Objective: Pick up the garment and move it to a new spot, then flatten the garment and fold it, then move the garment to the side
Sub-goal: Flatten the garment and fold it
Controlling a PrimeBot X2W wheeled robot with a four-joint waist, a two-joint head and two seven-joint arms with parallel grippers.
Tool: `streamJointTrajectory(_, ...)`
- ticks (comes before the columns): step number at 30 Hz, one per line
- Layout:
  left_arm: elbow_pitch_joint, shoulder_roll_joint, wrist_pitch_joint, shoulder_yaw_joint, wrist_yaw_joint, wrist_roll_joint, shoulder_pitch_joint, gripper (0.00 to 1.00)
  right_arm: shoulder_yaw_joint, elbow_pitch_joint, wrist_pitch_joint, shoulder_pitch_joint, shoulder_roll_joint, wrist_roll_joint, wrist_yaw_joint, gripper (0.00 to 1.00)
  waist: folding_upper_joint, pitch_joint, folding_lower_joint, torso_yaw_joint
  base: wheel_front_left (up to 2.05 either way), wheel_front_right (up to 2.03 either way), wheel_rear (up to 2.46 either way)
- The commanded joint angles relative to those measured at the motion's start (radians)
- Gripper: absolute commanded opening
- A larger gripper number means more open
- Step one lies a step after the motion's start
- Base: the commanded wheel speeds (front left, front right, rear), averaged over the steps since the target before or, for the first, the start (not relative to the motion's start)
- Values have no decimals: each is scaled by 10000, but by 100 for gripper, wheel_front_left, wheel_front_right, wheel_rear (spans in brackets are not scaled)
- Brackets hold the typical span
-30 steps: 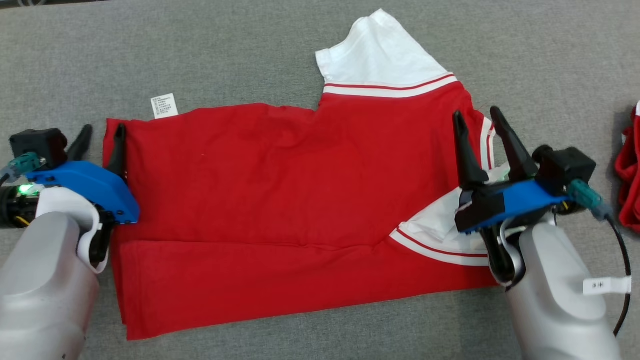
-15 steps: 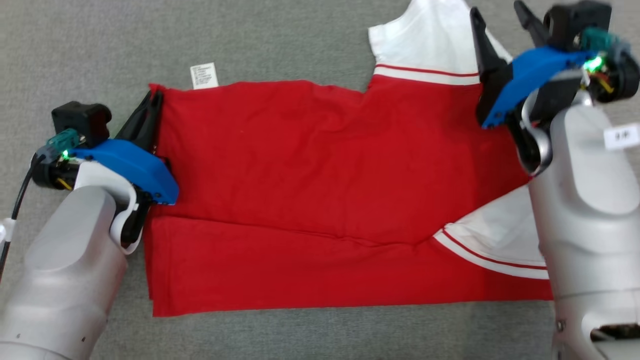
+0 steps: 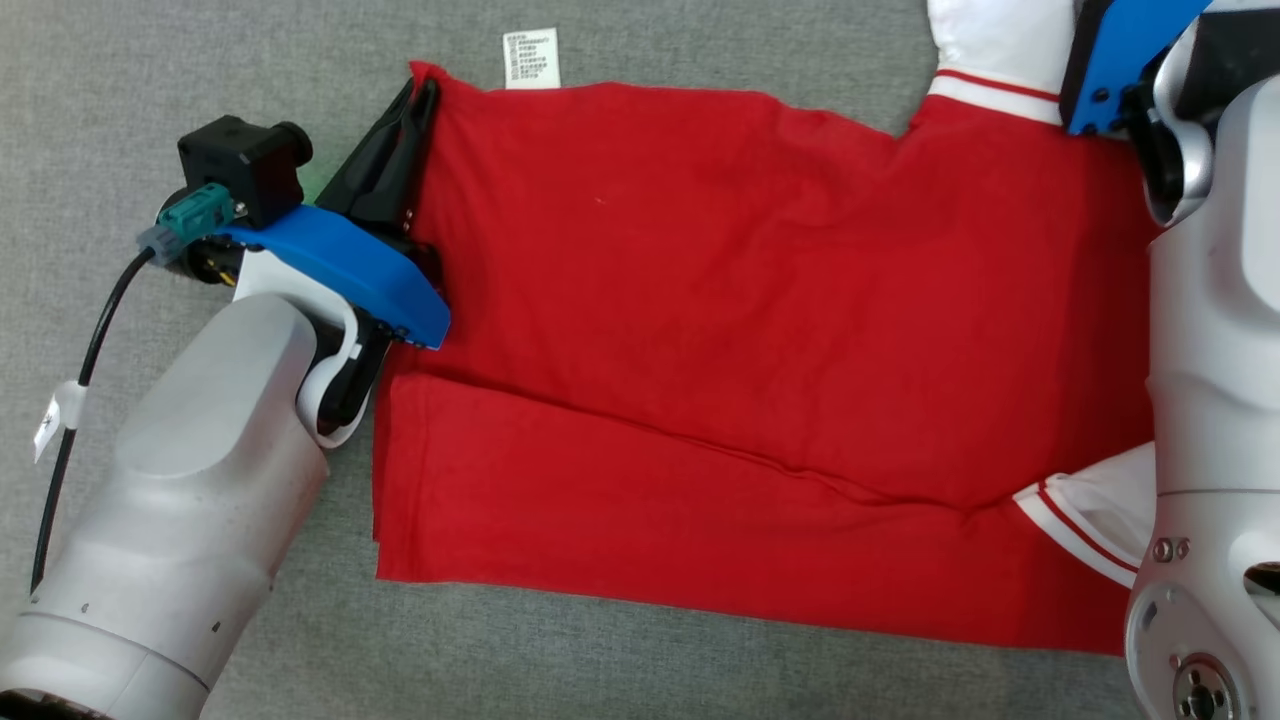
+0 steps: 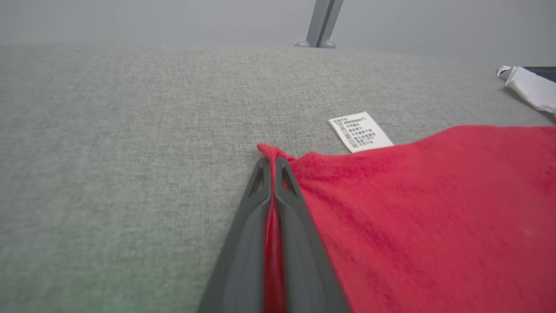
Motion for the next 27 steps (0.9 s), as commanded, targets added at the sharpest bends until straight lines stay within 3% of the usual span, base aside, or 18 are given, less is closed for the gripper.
streamJointTrajectory(1, 513, 5, 203, -234, 66, -98, 361, 0, -46, 4, 115, -104, -44, -142, 0, 100, 5, 222, 2, 207, 0, 0, 0)
streamJointTrajectory(4, 520, 89, 181, -430, 109, -266, 334, 0, -186, 10, 405, -59, -43, -262, 0, 100, 5, 327, 2, 269, 0, 0, 0)
streamJointTrajectory(5, 530, 123, 173, -481, 115, -314, 341, 0, -222, 38, 499, -24, -43, -281, 0, 87, 5, 344, 2, 274, 0, 0, 0)
streamJointTrajectory(6, 528, 156, 175, -503, 116, -356, 354, 0, -214, 63, 567, 31, -40, -307, 0, 38, 5, 346, 2, 271, 0, 0, 0)
streamJointTrajectory(7, 506, 192, 175, -497, 118, -376, 354, 0, -250, 54, 632, 87, -40, -340, 0, 0, 5, 344, 2, 261, 0, 0, 0)
streamJointTrajectory(14, 137, 357, 144, 37, 118, -205, 379, 0, -423, -620, -14, 133, -58, -438, -6, 0, 5, 181, 2, 108, 0, 0, 0)
streamJointTrajectory(27, -1319, 326, 62, 3255, 50, 1844, 839, 0, -734, -974, -2705, -116, -52, -223, -1, 0, 5, -742, 2, -477, 0, 0, 0)
